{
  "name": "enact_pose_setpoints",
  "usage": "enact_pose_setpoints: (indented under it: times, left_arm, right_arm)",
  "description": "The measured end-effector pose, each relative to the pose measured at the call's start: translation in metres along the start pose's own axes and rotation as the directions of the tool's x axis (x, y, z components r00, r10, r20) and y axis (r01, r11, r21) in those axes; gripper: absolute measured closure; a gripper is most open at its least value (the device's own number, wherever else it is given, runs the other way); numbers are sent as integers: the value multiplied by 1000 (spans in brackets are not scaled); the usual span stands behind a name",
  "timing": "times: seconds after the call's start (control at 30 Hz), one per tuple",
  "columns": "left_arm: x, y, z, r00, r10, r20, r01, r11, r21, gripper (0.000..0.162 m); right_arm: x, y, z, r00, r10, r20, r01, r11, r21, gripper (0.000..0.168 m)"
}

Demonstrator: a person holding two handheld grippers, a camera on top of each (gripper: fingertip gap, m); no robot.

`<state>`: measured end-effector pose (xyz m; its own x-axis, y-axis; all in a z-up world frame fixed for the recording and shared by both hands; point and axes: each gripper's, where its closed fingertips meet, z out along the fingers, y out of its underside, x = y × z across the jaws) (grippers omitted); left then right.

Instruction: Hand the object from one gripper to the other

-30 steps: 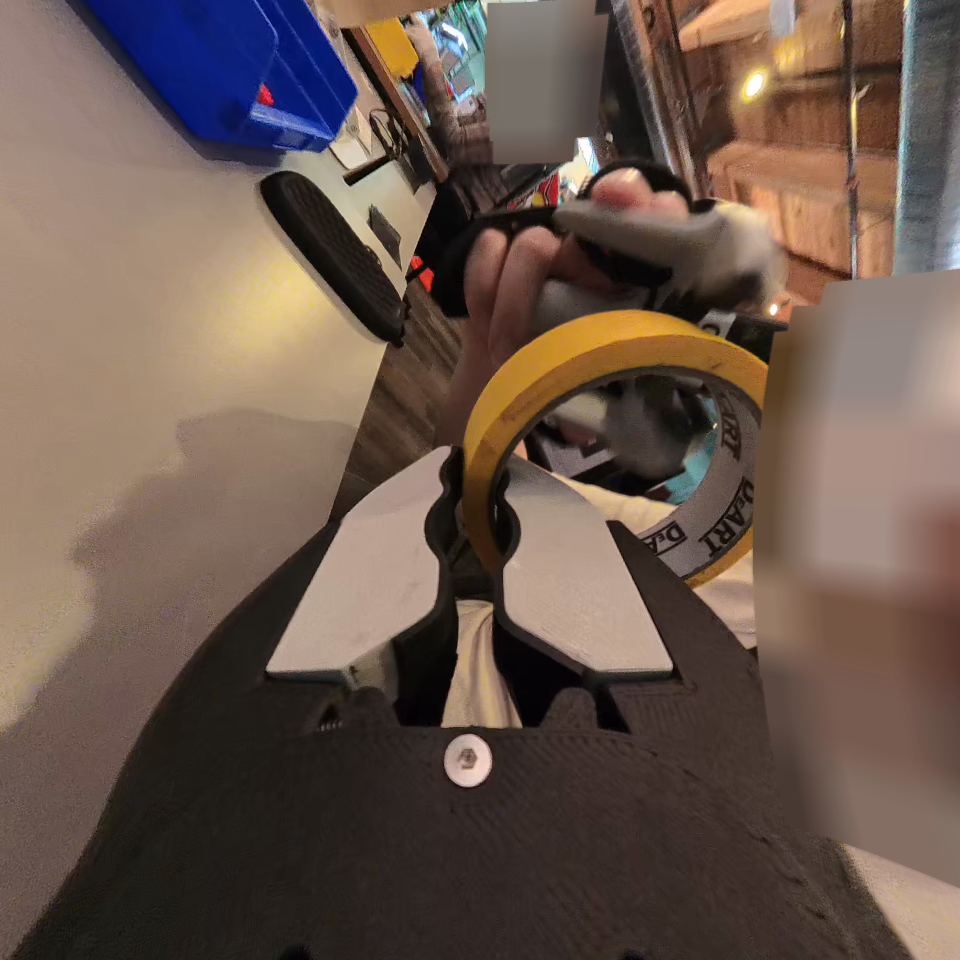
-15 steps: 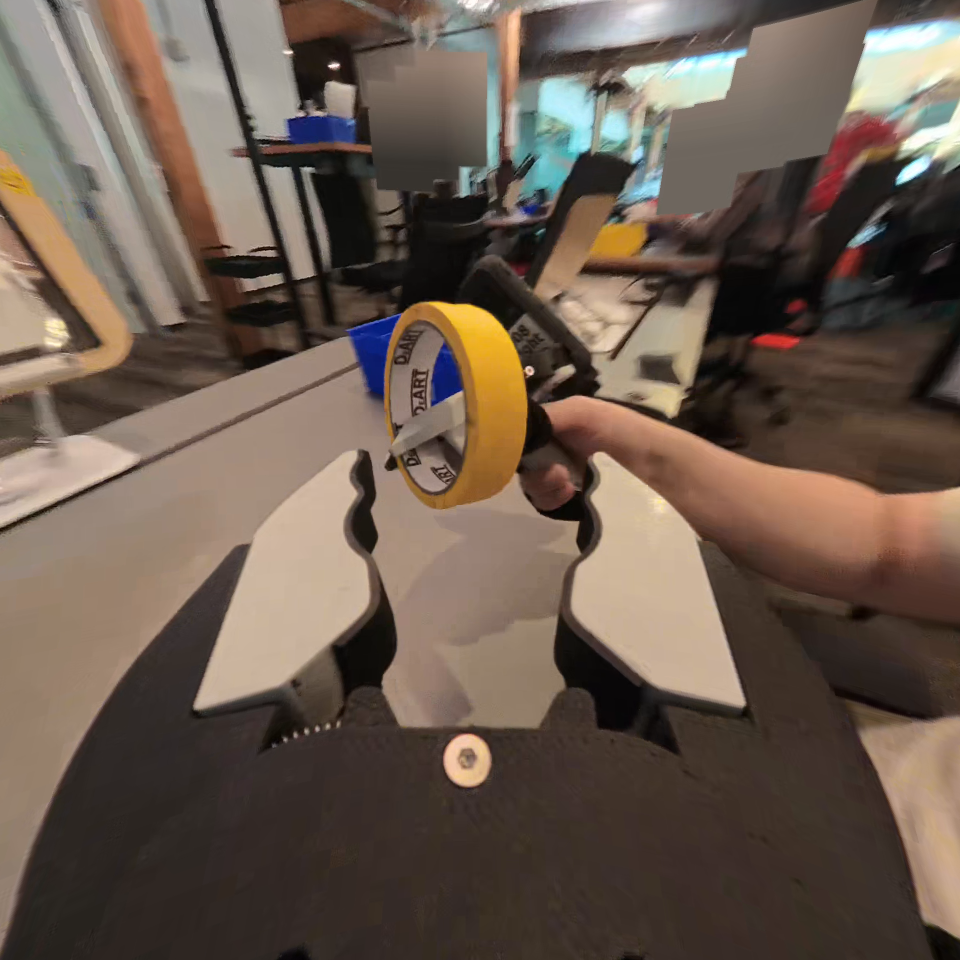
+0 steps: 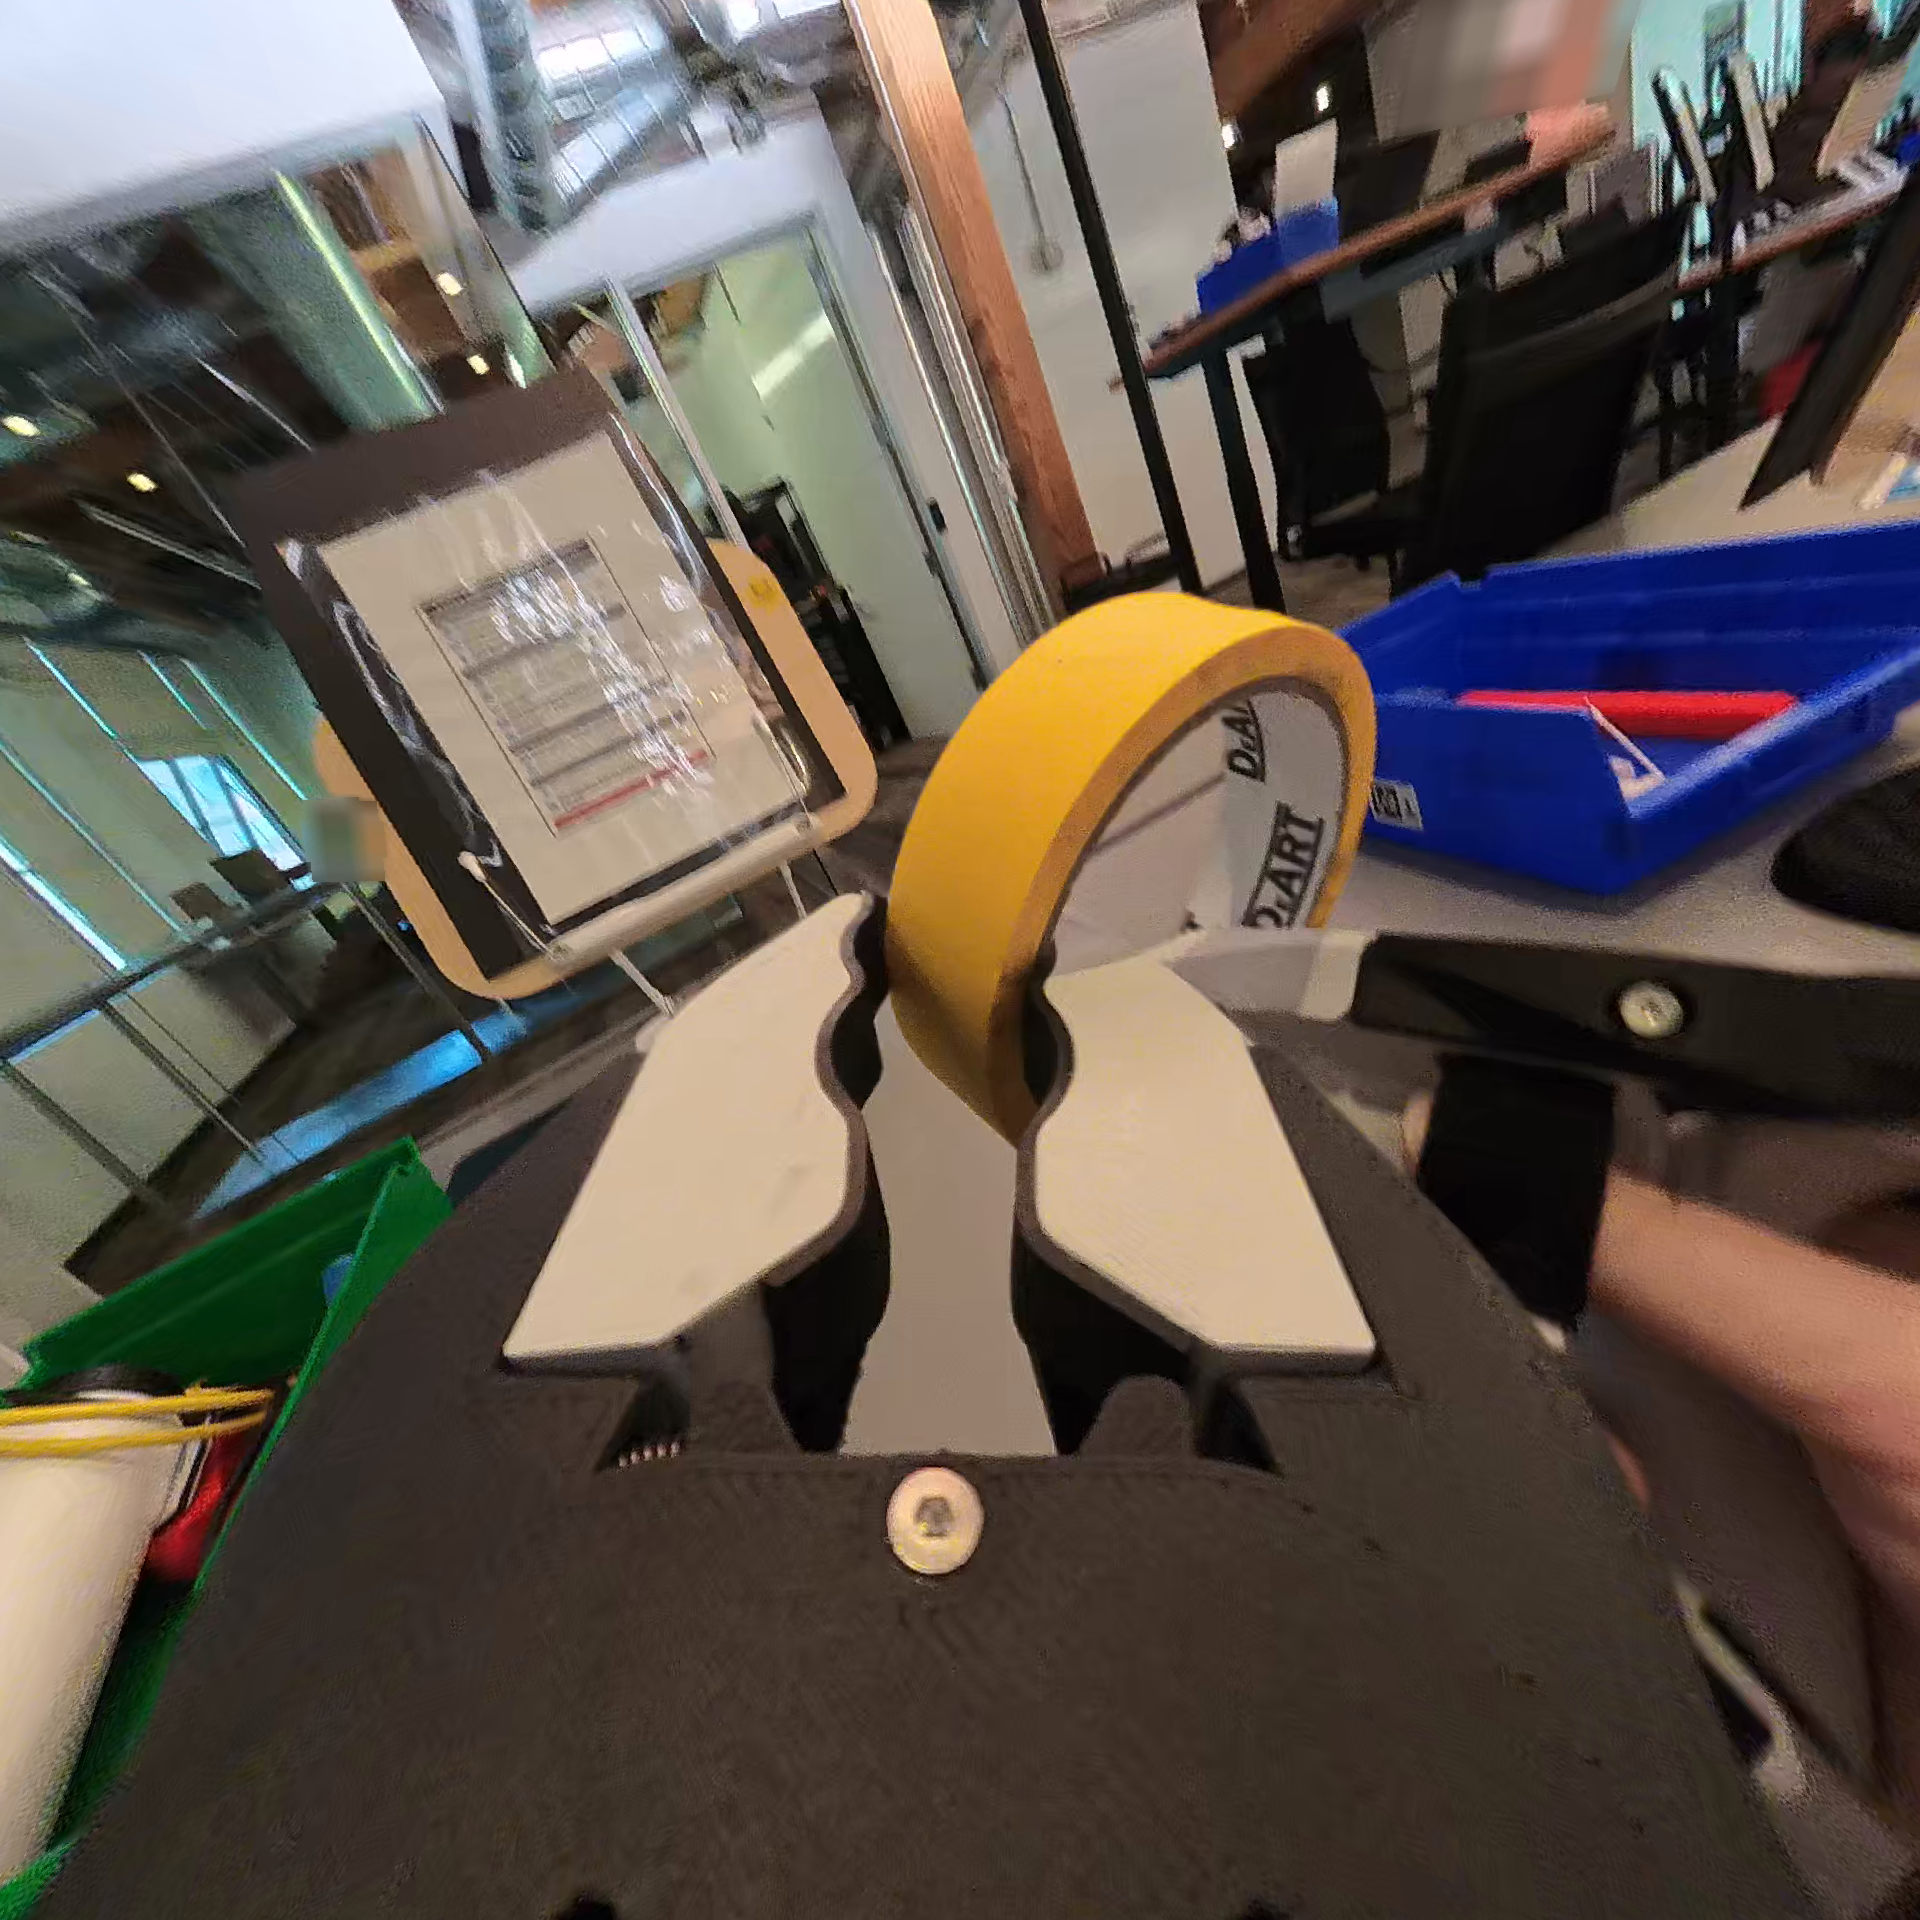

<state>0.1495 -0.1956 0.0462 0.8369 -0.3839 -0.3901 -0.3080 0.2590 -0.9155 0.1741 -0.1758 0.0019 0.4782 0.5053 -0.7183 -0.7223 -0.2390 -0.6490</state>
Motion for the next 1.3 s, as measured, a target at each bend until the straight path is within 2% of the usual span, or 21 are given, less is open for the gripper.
enact_pose_setpoints:
  times: [0.07,0.2,0.23,0.3,0.37,0.43,0.47,0.53,0.57,0.63,0.7,0.77,0.83,0.9,0.93,0.97,1.03,1.13,1.2,1.23,1.3]
  left_arm:
    - [-8,-12,-4,1000,-30,9,29,998,59,141]
    - [-42,-11,-8,971,-230,-65,233,971,48,145]
    - [-50,-8,-10,945,-307,-111,312,950,31,145]
    - [-62,-7,-16,861,-456,-224,468,884,-2,146]
    - [-63,-3,-22,732,-585,-350,596,798,-89,147]
    - [-53,-3,-31,535,-687,-492,688,692,-218,148]
    - [-44,-5,-38,408,-724,-556,711,634,-304,148]
    - [-26,-9,-51,163,-766,-622,707,530,-468,150]
    - [-16,-10,-59,68,-768,-636,675,505,-538,150]
    - [2,-6,-65,-22,-785,-619,614,478,-628,150]
    - [22,1,-67,-81,-815,-573,542,447,-712,150]
    - [39,8,-67,-116,-831,-544,485,430,-762,150]
    - [52,12,-68,-156,-839,-522,439,415,-797,150]
    - [51,5,-68,-215,-809,-548,463,409,-786,137]
    - [45,1,-67,-243,-794,-557,498,391,-774,121]
    - [35,-1,-64,-249,-786,-565,543,370,-754,117]
    - [11,3,-57,-171,-786,-594,641,369,-673,110]
    - [-25,20,-56,21,-806,-591,736,413,-537,104]
    - [-41,31,-68,83,-811,-579,748,434,-501,107]
    - [-46,38,-75,104,-819,-565,750,438,-497,108]
    - [-55,54,-86,128,-845,-520,757,422,-499,110]
  right_arm:
    - [-14,1,-6,995,-95,-4,95,994,50,153]
    - [-59,15,-23,939,-303,163,299,953,48,121]
    - [-68,13,-31,914,-356,193,347,935,78,113]
    - [-83,-4,-47,860,-448,243,412,892,188,112]
    - [-99,-25,-61,782,-538,313,455,837,302,113]
    - [-109,-38,-66,663,-642,385,530,766,365,118]
    - [-112,-40,-65,583,-698,416,587,716,377,118]
    - [-114,-42,-57,418,-810,412,713,573,404,118]
    - [-115,-40,-52,319,-864,390,772,475,422,118]
    - [-121,-32,-41,117,-934,338,854,268,445,117]
    - [-133,-15,-36,-58,-940,335,872,116,475,116]
    - [-143,2,-35,-158,-921,357,866,44,498,115]
    - [-142,16,-34,-197,-890,410,877,27,480,147]
    - [-131,8,-26,-110,-907,407,918,65,392,152]
    - [-121,2,-22,-32,-905,425,935,124,333,157]
    - [-111,-7,-20,79,-894,442,936,220,277,158]
    - [-75,-40,-9,290,-874,389,923,364,128,158]
    - [8,-134,2,532,-840,102,846,526,-88,158]
    - [78,-214,-2,663,-736,-135,717,677,-170,158]
    - [122,-252,-7,700,-662,-270,625,750,-217,158]
    - [218,-300,-26,679,-539,-499,404,841,-359,158]
